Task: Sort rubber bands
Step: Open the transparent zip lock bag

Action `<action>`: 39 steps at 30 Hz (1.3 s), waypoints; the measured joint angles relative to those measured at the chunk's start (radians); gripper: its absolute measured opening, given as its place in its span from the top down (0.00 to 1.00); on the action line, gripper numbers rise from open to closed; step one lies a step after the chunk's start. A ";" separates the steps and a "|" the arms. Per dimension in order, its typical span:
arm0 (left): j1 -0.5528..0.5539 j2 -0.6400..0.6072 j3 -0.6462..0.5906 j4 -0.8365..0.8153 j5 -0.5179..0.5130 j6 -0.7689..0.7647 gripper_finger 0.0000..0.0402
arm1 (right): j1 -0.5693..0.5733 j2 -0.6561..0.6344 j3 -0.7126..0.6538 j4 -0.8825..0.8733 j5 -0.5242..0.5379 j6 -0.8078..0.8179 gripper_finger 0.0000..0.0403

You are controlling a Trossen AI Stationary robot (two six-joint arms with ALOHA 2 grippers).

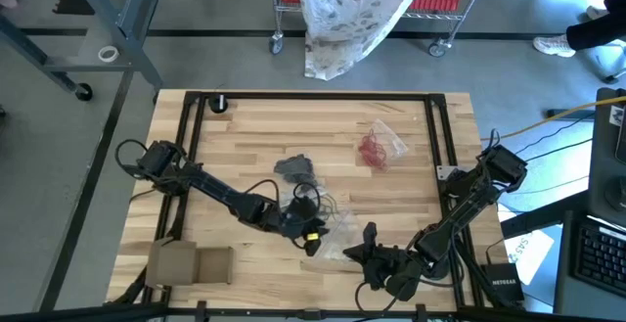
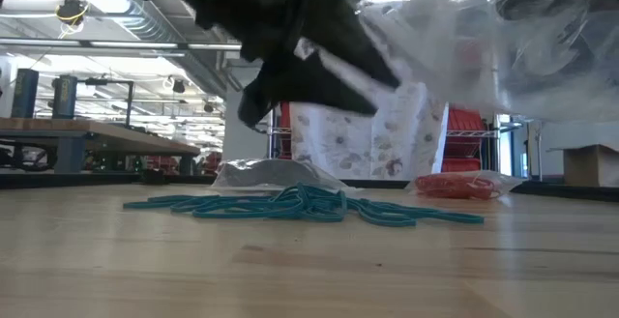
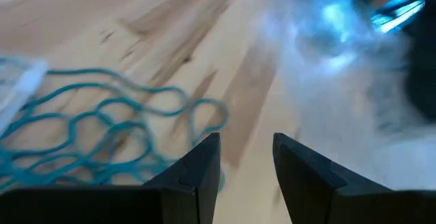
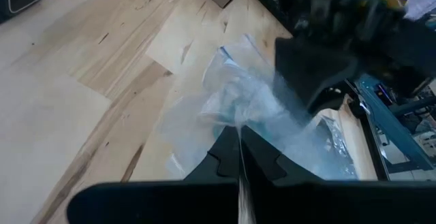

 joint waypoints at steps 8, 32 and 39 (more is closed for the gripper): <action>-0.010 -0.002 0.001 0.125 0.047 0.060 0.68 | -0.016 0.010 0.000 0.000 -0.038 0.005 1.00; -0.021 -0.074 0.001 -0.066 0.072 0.100 0.68 | -0.202 0.123 0.031 -0.138 -0.287 0.269 0.78; -0.014 -0.108 0.001 -0.150 0.010 0.097 0.68 | -0.175 -0.010 0.181 -0.395 -0.347 0.276 0.62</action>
